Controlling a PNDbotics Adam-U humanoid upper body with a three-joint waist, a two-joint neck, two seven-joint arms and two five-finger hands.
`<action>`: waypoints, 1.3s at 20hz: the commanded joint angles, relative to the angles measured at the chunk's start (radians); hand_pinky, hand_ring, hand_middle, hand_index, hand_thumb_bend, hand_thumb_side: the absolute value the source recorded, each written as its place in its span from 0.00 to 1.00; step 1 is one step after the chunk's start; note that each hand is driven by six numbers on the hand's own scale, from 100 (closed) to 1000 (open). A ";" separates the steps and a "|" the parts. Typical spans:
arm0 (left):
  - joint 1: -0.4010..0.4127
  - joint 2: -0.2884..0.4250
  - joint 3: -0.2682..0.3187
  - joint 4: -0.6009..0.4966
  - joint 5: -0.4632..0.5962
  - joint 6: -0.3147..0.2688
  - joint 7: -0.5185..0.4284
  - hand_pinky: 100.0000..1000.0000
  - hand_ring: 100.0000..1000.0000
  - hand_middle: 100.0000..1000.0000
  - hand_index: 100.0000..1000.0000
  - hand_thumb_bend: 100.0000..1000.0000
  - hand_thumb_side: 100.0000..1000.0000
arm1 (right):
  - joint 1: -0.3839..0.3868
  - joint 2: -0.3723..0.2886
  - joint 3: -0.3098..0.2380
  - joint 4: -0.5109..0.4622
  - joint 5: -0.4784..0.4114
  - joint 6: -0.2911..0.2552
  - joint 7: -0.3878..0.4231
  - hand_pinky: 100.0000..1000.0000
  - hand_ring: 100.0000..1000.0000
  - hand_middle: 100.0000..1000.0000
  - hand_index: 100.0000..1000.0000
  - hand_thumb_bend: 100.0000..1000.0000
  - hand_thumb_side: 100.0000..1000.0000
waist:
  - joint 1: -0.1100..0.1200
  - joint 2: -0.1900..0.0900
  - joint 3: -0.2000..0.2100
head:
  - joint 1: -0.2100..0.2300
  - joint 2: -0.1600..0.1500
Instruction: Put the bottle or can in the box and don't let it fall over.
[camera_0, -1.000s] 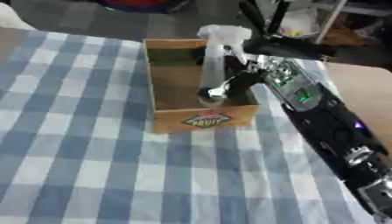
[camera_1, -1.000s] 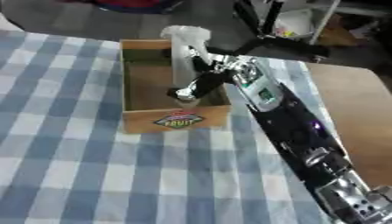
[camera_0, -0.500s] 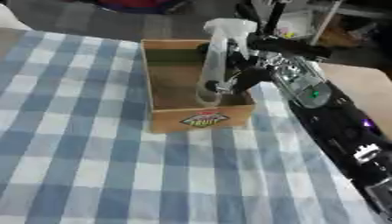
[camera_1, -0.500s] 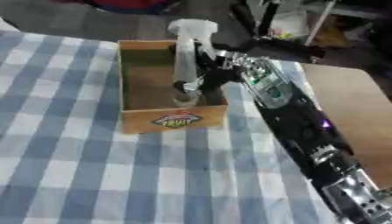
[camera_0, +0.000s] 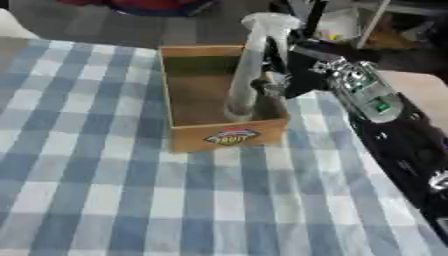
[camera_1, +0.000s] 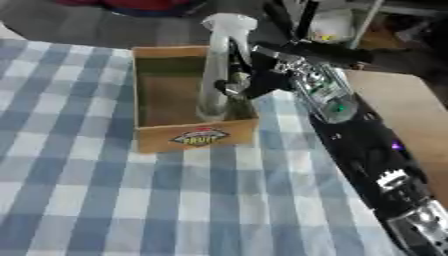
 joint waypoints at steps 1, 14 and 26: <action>0.000 0.016 0.012 -0.013 -0.003 -0.001 0.006 1.00 0.51 0.69 0.86 0.56 0.36 | 0.009 -0.052 -0.027 -0.049 -0.029 0.014 -0.018 0.96 1.00 1.00 1.00 0.08 0.00 | 0.012 -0.027 -0.008 | 0.009 0.006; 0.019 0.009 0.019 -0.009 -0.005 -0.006 0.014 1.00 0.51 0.68 0.85 0.57 0.36 | 0.223 -0.140 -0.131 -0.315 -0.112 0.080 -0.344 0.83 1.00 1.00 0.98 0.00 0.31 | 0.051 -0.046 -0.061 | 0.055 0.023; 0.028 0.006 0.024 -0.007 -0.008 -0.011 0.021 1.00 0.51 0.68 0.85 0.58 0.36 | 0.460 -0.183 -0.243 -0.552 -0.187 0.037 -0.482 0.83 1.00 1.00 1.00 0.00 0.40 | 0.083 -0.059 -0.100 | 0.111 0.048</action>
